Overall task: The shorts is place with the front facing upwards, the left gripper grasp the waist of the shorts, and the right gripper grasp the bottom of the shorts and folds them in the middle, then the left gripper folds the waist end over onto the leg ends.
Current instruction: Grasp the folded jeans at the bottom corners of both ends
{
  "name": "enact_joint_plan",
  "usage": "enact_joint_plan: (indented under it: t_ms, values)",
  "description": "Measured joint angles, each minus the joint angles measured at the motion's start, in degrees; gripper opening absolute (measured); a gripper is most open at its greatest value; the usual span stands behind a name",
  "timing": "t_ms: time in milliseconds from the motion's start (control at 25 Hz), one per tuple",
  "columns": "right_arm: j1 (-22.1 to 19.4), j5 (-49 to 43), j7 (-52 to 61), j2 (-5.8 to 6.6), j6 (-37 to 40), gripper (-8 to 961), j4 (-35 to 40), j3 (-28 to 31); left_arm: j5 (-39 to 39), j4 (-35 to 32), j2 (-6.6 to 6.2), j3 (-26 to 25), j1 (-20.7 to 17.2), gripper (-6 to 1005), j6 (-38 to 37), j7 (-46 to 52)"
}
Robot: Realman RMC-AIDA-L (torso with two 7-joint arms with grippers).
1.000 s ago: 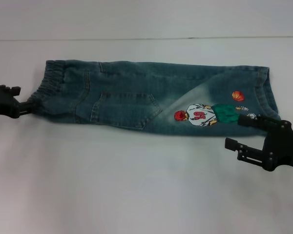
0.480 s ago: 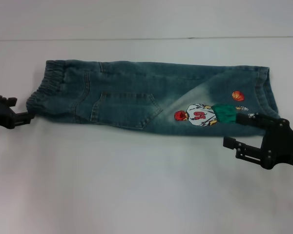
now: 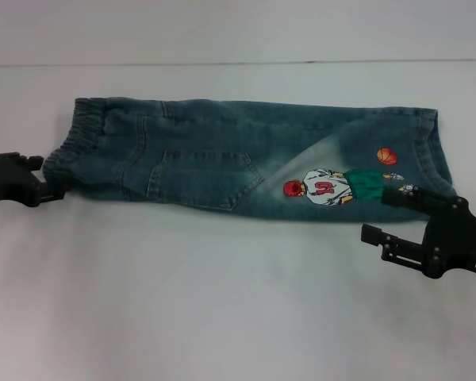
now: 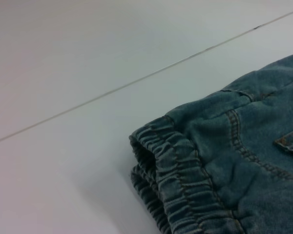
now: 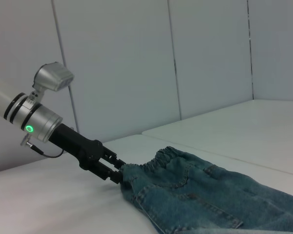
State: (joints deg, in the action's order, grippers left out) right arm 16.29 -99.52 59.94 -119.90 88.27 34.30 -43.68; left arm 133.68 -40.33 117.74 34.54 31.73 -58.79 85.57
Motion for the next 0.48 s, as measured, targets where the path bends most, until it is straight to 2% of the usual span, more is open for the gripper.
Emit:
enact_joint_plan:
  t_ms: [400, 480]
  values:
    - [0.13, -0.06, 0.00, 0.02, 0.03, 722, -0.27, 0.00, 0.00, 1.20, 0.05, 2.70, 0.61, 540, 0.27, -0.99]
    - [0.15, -0.07, 0.00, 0.02, -0.10, 717, -0.49, 0.00, 0.00, 1.11, 0.05, 2.95, 0.59, 442, -0.13, -1.40]
